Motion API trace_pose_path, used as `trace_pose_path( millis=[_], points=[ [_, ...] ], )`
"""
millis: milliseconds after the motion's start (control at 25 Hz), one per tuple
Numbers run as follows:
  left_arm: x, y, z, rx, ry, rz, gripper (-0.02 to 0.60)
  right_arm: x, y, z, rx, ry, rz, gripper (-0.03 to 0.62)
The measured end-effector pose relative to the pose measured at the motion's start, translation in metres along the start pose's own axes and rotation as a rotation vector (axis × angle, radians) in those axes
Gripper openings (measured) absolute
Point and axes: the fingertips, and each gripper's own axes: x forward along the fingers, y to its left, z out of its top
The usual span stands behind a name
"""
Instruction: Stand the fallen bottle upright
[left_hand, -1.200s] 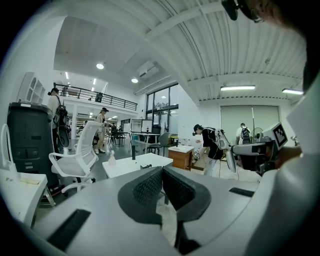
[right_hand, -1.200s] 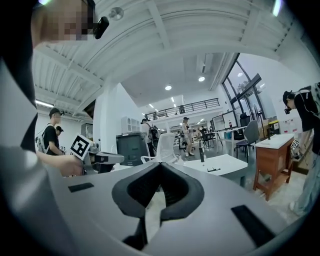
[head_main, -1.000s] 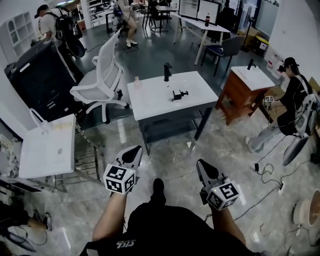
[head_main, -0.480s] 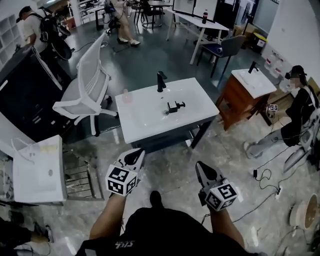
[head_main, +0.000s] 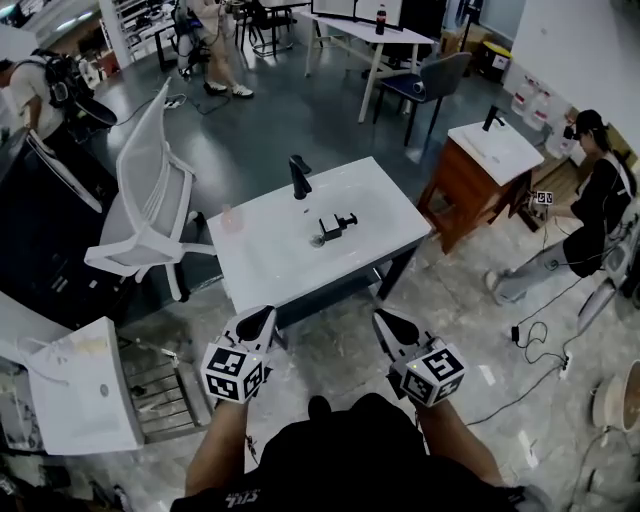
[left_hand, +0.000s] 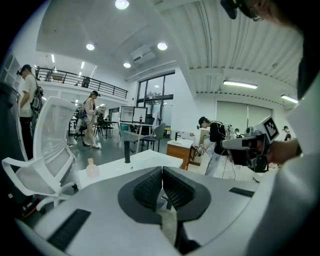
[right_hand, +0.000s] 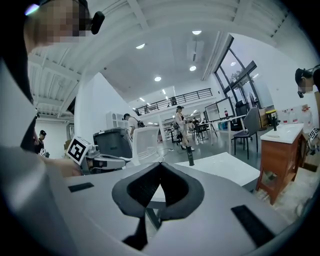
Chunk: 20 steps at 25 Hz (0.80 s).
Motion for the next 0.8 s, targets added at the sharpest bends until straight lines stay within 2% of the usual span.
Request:
trace_pose_path(
  millis=[320,520,680,800],
  points=[
    [0.091,-0.004,0.005,-0.014,0.057,-0.023,0.017,0.032,-0.075,-0.006,0.065,0.025,0.011,0.014],
    [0.191,-0.009,0.029,-0.032,0.081,-0.003,0.017,0.050,-0.179,0.010,0.090,0.032,0.010,0.014],
    [0.278,-0.027,0.072,-0.060,0.082,-0.022,0.017,0.063,-0.274,0.044,0.070,0.050,0.014,0.014],
    [0.325,-0.038,0.098,-0.043,0.085,-0.015,0.017,0.072,-0.321,0.060,0.068,0.072,0.041,0.014]
  ],
)
